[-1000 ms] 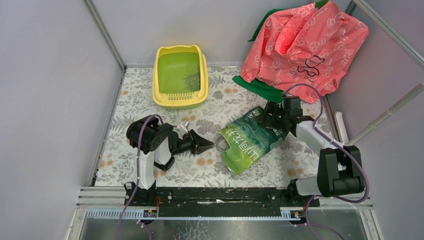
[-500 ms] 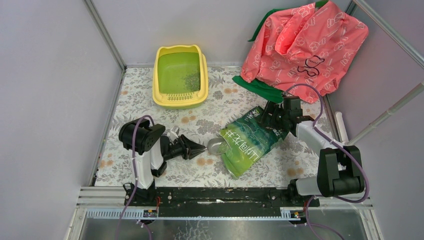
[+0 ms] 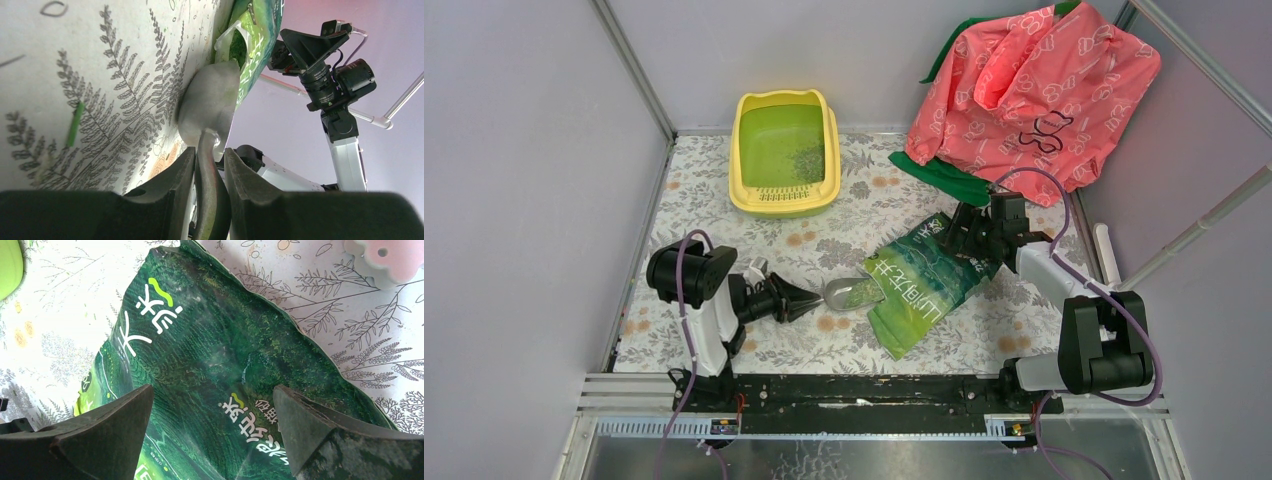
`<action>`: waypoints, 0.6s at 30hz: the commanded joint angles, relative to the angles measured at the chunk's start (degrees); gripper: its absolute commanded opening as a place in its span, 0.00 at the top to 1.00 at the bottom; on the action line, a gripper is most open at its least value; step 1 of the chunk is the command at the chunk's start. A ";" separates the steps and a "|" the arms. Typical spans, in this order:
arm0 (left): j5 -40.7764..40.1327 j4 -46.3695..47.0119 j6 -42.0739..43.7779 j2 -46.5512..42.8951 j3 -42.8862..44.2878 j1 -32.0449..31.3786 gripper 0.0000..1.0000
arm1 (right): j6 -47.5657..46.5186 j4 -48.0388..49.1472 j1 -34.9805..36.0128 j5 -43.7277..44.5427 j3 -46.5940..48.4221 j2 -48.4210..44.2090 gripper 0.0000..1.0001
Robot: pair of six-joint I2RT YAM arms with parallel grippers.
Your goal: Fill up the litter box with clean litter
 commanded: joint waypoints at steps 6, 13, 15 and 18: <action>4.66 2.97 3.79 1.38 -5.93 4.94 1.00 | -0.42 -0.53 0.58 -1.37 0.32 -0.23 0.03; 6.55 2.97 5.51 3.04 -6.56 7.40 1.00 | 0.40 -0.31 0.75 -2.46 3.74 2.05 0.03; 7.16 2.92 6.39 3.93 -6.87 8.25 1.00 | 0.46 -0.36 0.83 -2.38 4.41 2.61 0.03; 8.58 2.92 8.03 5.32 -7.48 9.90 1.00 | 0.32 -0.58 0.81 -2.23 5.33 3.30 0.03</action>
